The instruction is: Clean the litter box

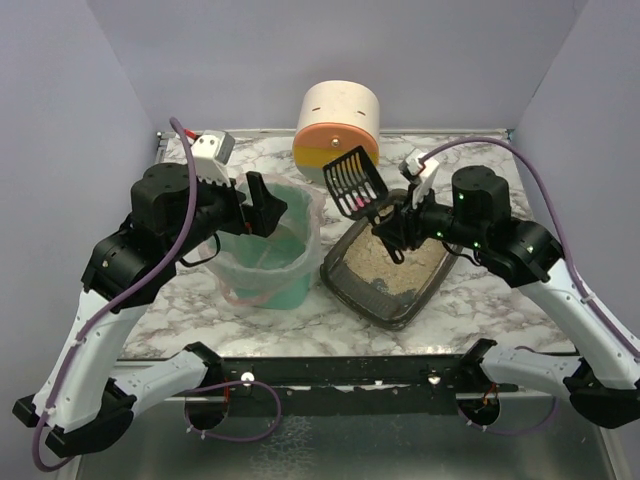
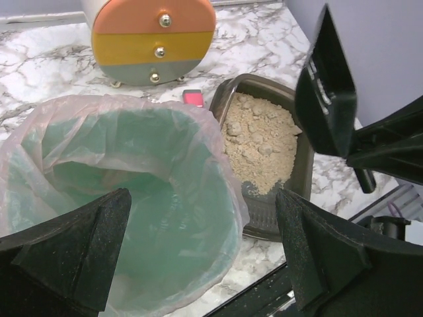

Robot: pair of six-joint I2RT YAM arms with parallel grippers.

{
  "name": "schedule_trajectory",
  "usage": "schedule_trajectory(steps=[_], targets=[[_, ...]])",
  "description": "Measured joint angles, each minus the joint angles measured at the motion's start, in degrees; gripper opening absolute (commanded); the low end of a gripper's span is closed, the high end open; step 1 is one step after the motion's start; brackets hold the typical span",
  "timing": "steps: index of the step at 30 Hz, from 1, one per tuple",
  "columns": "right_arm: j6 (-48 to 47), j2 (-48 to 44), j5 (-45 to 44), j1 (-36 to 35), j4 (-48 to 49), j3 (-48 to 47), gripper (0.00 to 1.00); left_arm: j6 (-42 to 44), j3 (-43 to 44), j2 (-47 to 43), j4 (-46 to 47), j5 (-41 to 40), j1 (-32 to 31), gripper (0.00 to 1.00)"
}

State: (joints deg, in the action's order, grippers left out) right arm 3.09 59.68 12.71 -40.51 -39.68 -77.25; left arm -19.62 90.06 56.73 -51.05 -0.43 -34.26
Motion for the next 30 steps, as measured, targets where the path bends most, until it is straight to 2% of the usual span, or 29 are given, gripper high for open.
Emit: schedule_trajectory(steps=[8, 16, 23, 30], targets=[[-13.0, 6.0, -3.9, -11.5, -0.1, -1.5, 0.01, -1.0, 0.2, -2.9, -0.2, 1.1, 0.0, 0.99], [-29.5, 8.3, -8.3, -19.7, -0.7, -3.2, 0.00, -1.5, -2.1, -6.1, -1.8, 1.1, 0.0, 0.98], [-37.6, 11.9, -12.0, -25.4, -2.0, -8.9, 0.01, -2.3, -3.9, -6.5, -2.0, 3.7, 0.0, 0.86], [-39.9, 12.7, -13.7, -26.3, -3.5, -10.1, 0.00, -2.2, -6.2, -6.5, -2.1, 8.9, 0.0, 0.64]])
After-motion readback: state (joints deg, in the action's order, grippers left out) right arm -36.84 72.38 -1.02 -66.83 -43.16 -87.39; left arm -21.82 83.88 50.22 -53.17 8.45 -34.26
